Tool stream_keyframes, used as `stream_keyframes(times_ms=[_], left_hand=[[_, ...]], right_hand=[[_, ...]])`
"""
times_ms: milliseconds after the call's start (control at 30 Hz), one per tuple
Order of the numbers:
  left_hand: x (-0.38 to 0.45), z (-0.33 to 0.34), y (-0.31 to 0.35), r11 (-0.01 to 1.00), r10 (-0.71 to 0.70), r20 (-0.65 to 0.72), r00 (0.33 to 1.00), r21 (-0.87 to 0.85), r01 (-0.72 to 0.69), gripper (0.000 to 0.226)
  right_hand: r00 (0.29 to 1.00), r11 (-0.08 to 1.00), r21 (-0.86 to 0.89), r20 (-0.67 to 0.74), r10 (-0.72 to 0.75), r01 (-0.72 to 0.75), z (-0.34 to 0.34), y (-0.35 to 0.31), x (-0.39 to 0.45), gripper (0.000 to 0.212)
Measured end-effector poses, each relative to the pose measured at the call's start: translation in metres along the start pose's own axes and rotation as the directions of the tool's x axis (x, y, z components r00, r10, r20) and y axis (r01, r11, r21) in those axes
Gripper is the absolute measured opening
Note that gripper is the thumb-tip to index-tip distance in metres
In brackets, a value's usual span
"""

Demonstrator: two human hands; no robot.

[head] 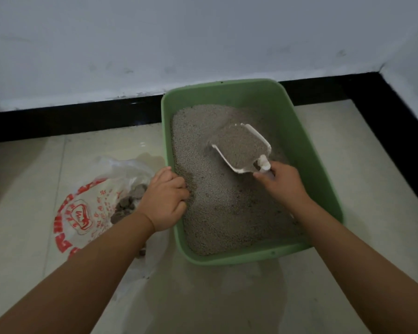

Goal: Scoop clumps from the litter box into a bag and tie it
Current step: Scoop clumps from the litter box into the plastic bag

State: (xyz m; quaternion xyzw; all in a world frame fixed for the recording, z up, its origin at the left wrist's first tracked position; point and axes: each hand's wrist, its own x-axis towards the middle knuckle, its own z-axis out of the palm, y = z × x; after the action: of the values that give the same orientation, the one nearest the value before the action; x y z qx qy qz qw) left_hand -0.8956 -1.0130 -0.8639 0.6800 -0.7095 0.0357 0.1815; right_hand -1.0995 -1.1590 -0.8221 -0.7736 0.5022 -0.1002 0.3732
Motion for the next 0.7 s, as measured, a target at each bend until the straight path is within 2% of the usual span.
stream_keyframes(times_ms=[33,100,300,367,433,500,567,633,700], left_hand=[[0.000,0.000,0.000,1.000,-0.002,-0.004,1.000,0.002,0.002,0.032],[0.000,0.001,0.000,1.000,-0.006,-0.019,1.000,0.004,0.006,0.031],[-0.001,-0.002,0.001,0.999,0.035,-0.038,0.999,0.026,-0.034,0.032],[0.000,-0.004,0.002,0.998,0.045,-0.042,0.998,0.054,-0.043,0.031],[0.001,-0.006,0.003,0.995,0.063,-0.041,0.997,0.077,-0.060,0.031],[0.002,-0.008,0.004,0.993,0.074,-0.028,0.997,0.090,-0.071,0.031],[0.001,-0.008,0.004,0.994,0.079,-0.015,0.997,0.083,-0.078,0.031],[0.000,-0.007,0.004,0.995,0.077,-0.010,0.997,0.064,-0.077,0.030],[0.001,-0.007,0.004,0.996,0.075,-0.016,0.997,0.047,-0.074,0.030]], right_hand=[[1.000,0.999,-0.037,0.007,-0.023,0.023,-0.002,0.000,-0.003,0.022],[0.998,0.996,-0.066,-0.007,-0.067,0.066,-0.005,0.000,-0.008,0.026],[0.998,0.997,0.031,-0.023,-0.063,0.064,-0.012,0.000,-0.019,0.011],[0.992,0.991,-0.036,0.001,-0.128,0.128,-0.015,0.003,-0.019,0.018],[0.980,0.961,-0.191,0.021,-0.199,0.199,-0.019,0.004,-0.020,0.024],[0.932,0.806,-0.509,-0.022,-0.362,0.302,-0.025,0.006,-0.020,0.023],[0.855,0.624,-0.717,-0.077,-0.513,0.310,-0.031,0.008,-0.020,0.023],[0.798,0.518,-0.795,-0.075,-0.599,0.315,-0.037,0.008,-0.019,0.024],[0.794,0.475,-0.828,-0.061,-0.605,0.299,-0.043,0.009,-0.018,0.024]])
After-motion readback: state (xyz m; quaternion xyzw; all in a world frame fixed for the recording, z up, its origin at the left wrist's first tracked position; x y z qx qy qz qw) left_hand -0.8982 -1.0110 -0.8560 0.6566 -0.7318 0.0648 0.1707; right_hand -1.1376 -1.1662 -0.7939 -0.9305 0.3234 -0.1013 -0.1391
